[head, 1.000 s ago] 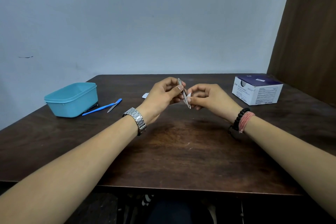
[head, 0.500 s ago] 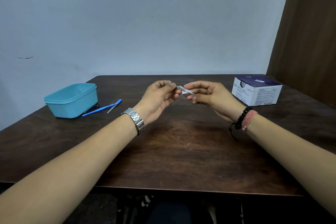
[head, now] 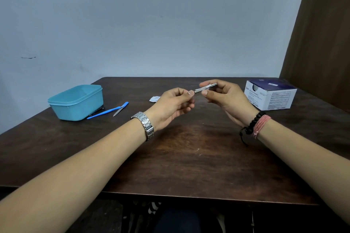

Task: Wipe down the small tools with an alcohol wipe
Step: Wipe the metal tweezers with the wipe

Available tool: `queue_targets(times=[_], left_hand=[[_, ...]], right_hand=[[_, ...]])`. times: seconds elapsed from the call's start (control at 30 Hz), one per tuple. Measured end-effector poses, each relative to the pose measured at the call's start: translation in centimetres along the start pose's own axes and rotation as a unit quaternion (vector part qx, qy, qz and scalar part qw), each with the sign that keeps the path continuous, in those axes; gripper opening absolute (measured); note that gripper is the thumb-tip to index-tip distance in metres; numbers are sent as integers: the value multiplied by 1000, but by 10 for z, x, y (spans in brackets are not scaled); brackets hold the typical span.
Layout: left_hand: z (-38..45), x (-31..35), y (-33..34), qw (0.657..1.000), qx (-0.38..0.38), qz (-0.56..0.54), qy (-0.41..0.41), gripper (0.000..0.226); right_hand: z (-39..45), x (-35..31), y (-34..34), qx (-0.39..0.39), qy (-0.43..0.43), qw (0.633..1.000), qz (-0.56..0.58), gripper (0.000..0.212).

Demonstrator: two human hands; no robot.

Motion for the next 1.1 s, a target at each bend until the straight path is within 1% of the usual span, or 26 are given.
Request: queue_targets(times=[0.1,0.2,0.27,0.43,0.67,0.73,0.87,0.9,1.0,1.1], left_hand=[[-1,0,1,999,-4,36,0,11],[-1,-1,5,989,-17,145,9,16],[-1,-4,10,982,-37,183,7,21],[-3,-4,14,984,-52,172,7,24],[-3,-5,12,983,-48,175,7,26],[-1,-6,12,983,-44,179,7,25],[-1,-4,11,984,-37,176,15,24],[0,-3,10,984,-36,174,16,24],[-1,-2,10,984,-36,172,17,25],[-1,-3,10,983,-39,179,16,25]], right_hand=[[1,2,0,0,7,1000,2,21],[1,5,0,-2,15,1000,0,22],[2,5,-1,-4,18,1000,-2,24],[2,13,1,-17,56,998,9,30],[-1,20,7,-28,98,995,14,23],[-2,22,6,-24,108,994,22,20],[1,21,-2,9,111,993,34,17],[2,21,-4,15,110,993,34,19],[3,22,-9,23,113,993,37,34],[2,24,-8,17,119,992,35,35]])
Point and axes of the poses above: each hand's wrist, its own z-axis towards the middle knuckle, its own y-axis out of the palm, x = y × z, the point moved 8 cm from there along z, towards the middle knuckle, and after that the axes turned 5 degrees about -x, right-handed, at the moved point
